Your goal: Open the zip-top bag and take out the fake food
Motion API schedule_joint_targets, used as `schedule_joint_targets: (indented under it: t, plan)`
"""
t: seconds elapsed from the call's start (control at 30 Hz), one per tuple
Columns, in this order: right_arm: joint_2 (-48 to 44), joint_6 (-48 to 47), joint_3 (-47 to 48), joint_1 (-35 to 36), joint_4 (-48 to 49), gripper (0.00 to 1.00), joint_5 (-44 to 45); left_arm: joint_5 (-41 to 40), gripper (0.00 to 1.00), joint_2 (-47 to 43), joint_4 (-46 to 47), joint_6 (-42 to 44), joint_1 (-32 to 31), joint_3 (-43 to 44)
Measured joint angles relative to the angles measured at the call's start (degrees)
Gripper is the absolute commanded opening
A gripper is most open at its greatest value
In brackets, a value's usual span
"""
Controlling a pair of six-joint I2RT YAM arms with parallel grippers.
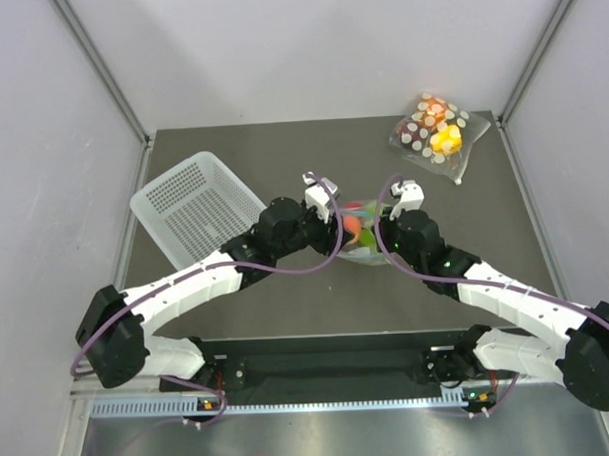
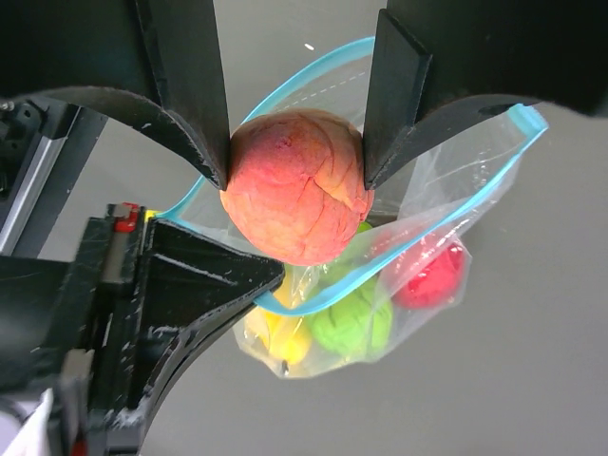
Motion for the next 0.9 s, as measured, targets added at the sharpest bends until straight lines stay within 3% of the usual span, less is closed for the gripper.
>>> schedule_joint_targets:
  t: [0.23, 0.43, 0.53, 0.67, 0.8, 0.9]
  plan:
    - [0.0, -0.1, 0.0, 0.0, 0.0, 0.00, 0.0, -1.8, 0.31, -7.0, -6.1, -0.2, 5.7, 0.4]
    - [0.0, -0.1, 0.0, 0.0, 0.0, 0.00, 0.0, -2.7, 0.32, -14.5, -11.3, -1.9, 22.7, 0.4]
    - [0.0, -0.1, 0.0, 0.0, 0.0, 0.00, 0.0, -9.2, 0.34, -16.8, -13.9, -2.8, 29.1, 0.4]
    - [0.0, -0.1, 0.0, 0.0, 0.0, 0.00, 0.0, -19.5, 0.36, -16.1, -18.6, -4.1, 32.7, 0.4]
    - [0.0, -0.5, 0.0, 0.0, -0.1, 0.00, 0.0, -23.8, 0.41, -13.7, -21.5, -5.4, 35.2, -0.2]
    - [0.0, -0.6, 0.0, 0.0, -0.1, 0.00, 0.0, -25.0, 0.53, -12.5, -23.0, -5.8, 36.3, -0.6]
